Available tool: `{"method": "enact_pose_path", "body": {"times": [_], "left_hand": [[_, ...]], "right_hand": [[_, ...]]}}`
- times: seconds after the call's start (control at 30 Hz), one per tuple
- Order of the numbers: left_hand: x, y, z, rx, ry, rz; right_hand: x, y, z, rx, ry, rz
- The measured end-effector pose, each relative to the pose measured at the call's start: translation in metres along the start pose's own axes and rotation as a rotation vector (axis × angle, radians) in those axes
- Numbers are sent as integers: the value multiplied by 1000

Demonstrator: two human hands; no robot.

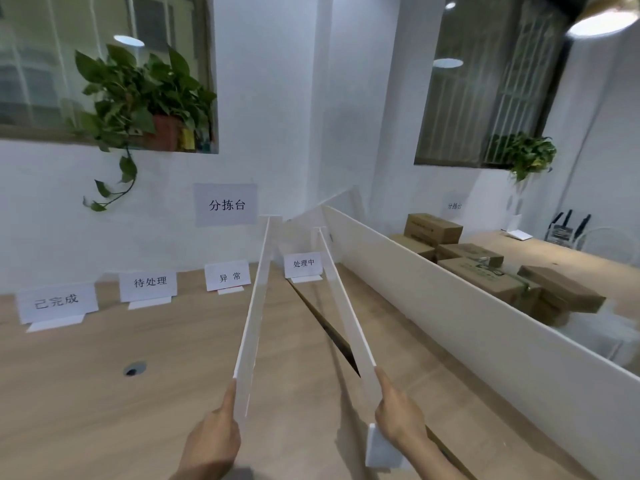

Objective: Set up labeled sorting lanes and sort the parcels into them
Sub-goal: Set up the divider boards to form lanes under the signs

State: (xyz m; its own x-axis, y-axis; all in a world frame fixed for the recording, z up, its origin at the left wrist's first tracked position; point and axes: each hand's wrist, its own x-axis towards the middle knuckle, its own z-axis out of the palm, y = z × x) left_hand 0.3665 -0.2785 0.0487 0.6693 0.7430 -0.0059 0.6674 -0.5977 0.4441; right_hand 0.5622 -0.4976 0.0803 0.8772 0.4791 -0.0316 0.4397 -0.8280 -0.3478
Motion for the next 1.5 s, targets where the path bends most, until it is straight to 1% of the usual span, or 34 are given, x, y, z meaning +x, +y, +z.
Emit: {"method": "enact_pose_path", "body": {"times": [0.13, 0.27, 0.43, 0.63, 0.7, 0.77, 0.87, 0.97, 1.1, 1.27, 1.5], "left_hand": [[24, 13, 11, -26, -5, -4], [36, 41, 24, -30, 3, -30], [52, 83, 55, 38, 24, -121], [67, 137, 93, 57, 43, -214], [72, 150, 106, 48, 64, -241], [74, 164, 117, 29, 73, -263], [75, 183, 131, 9, 87, -283], [76, 195, 146, -12, 91, -306], [84, 208, 157, -16, 99, -301], [95, 210, 160, -14, 114, -297], [103, 211, 175, -1, 118, -332]], "right_hand": [[30, 16, -7, 14, -31, 5], [68, 43, -8, 44, -87, 19], [122, 84, -17, 33, -91, -31], [185, 135, -36, 54, -126, -115], [200, 149, -42, 63, -150, -149], [215, 163, -41, 24, -135, -167], [233, 184, -39, 25, -152, -160], [244, 203, -37, 54, -143, -156], [257, 211, -37, 32, -190, -155], [272, 215, -36, -2, -166, -131], [292, 227, -34, -19, -190, -138]]}}
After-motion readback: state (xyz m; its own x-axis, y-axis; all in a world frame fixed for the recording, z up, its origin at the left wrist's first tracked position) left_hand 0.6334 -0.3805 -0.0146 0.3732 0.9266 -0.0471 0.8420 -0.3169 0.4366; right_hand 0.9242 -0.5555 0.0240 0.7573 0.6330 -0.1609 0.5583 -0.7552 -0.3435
